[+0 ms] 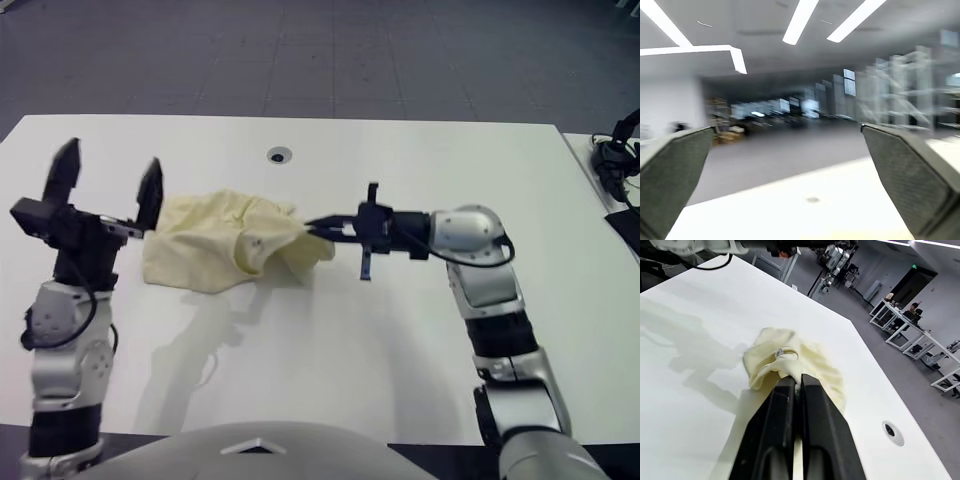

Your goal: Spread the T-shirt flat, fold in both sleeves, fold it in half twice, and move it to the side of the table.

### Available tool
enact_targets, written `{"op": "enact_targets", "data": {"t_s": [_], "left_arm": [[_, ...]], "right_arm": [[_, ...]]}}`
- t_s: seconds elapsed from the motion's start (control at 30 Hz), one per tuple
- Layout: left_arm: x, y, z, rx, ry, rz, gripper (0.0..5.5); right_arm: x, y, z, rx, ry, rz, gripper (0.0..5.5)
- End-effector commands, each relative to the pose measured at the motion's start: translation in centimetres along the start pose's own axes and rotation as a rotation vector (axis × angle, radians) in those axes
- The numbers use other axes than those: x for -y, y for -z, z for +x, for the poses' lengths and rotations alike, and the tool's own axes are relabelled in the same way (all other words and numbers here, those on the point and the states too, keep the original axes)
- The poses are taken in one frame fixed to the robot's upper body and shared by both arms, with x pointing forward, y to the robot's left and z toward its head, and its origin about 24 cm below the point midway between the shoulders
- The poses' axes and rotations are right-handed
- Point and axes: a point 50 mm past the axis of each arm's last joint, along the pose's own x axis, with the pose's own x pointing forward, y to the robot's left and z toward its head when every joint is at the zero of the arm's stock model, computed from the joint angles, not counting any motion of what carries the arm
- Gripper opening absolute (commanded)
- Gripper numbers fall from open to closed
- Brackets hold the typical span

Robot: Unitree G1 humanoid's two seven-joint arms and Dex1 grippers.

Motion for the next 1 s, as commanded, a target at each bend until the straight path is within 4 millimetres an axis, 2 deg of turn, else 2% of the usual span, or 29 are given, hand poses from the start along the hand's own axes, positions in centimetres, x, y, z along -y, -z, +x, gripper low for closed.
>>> {"op": "enact_targets", "data": {"t_s": [0.03, 0.13, 0.3, 0.4, 0.53, 0.87, 1.0], "left_arm": [[3.0, 2.2, -2.7, -0.226, 0.256, -0.070, 5.40], [4.9, 4.0, -4.6, -0.365, 0.337, -0.044, 5.40], [7.1, 6.2, -6.3, -0.503, 0.355, 0.173, 5.40], [8.2, 6.9, -6.3, -0.491, 0.315, 0.254, 5.40], [8.9, 8.0, -5.2, -0.451, 0.148, 0.386, 5.40], [13.6, 9.2, -5.1, -0.386, -0.065, 0.470, 5.40], [14.3, 9.7, -5.3, -0.378, -0.149, 0.473, 5.40]], "right_arm": [[-1.8, 0.2, -0.5, -0.047, 0.016, -0.003, 0.02], [-2.0, 0.1, -0.2, -0.043, 0.047, -0.009, 0.02], [-0.9, -1.3, 0.3, 0.035, 0.159, -0.033, 0.02], [-0.5, -1.8, 0.3, 0.070, 0.188, -0.019, 0.02], [-0.6, -2.5, 0.2, 0.096, 0.192, 0.000, 0.02], [-0.8, -3.1, 0.7, 0.135, 0.208, 0.045, 0.02], [-0.9, -3.3, 0.8, 0.139, 0.205, 0.053, 0.02]]}}
